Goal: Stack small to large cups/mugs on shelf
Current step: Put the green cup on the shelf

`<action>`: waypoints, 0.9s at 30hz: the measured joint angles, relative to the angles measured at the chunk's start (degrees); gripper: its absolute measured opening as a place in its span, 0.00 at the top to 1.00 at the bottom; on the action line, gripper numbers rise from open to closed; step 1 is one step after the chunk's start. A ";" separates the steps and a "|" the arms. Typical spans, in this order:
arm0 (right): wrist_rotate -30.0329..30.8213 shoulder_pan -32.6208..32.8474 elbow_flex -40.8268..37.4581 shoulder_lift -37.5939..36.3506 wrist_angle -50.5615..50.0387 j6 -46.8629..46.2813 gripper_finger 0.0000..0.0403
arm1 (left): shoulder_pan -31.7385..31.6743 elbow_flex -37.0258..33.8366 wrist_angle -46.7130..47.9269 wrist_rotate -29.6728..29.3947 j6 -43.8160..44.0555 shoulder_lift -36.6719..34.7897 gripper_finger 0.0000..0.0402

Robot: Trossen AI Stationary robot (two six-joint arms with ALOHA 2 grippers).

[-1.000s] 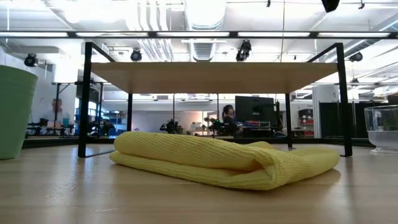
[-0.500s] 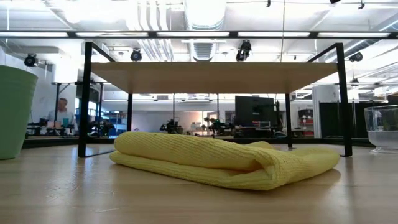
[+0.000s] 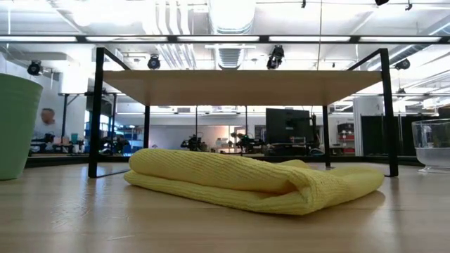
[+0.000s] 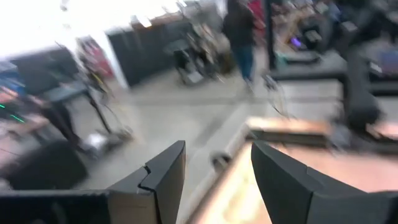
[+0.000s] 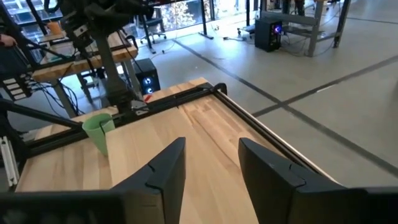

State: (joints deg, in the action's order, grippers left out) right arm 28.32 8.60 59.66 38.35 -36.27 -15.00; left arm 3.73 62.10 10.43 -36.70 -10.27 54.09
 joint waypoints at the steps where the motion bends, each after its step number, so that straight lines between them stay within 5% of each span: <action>1: 0.00 0.00 0.00 0.00 -0.06 0.00 0.65 | 0.12 0.85 4.67 1.18 3.78 -0.51 0.57; 4: 0.02 0.00 -0.02 0.00 -0.63 0.00 0.65 | 0.15 3.67 19.17 6.32 17.86 -1.61 0.57; 8: 0.02 0.00 -0.02 0.00 -1.13 0.00 0.65 | 0.15 6.20 33.60 20.59 34.67 -1.71 0.57; 18: 0.04 0.00 -0.09 0.00 -4.58 -1.90 0.65 | 0.39 5.77 60.78 51.32 62.43 -0.04 0.57; 27: 0.21 0.00 -0.71 0.17 -5.53 -1.94 0.65 | 4.75 4.60 64.60 52.53 69.52 7.94 0.57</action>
State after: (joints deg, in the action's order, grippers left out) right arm 28.53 8.60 58.94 38.52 -41.80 -16.94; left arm 8.48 66.70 75.02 15.84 59.25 62.03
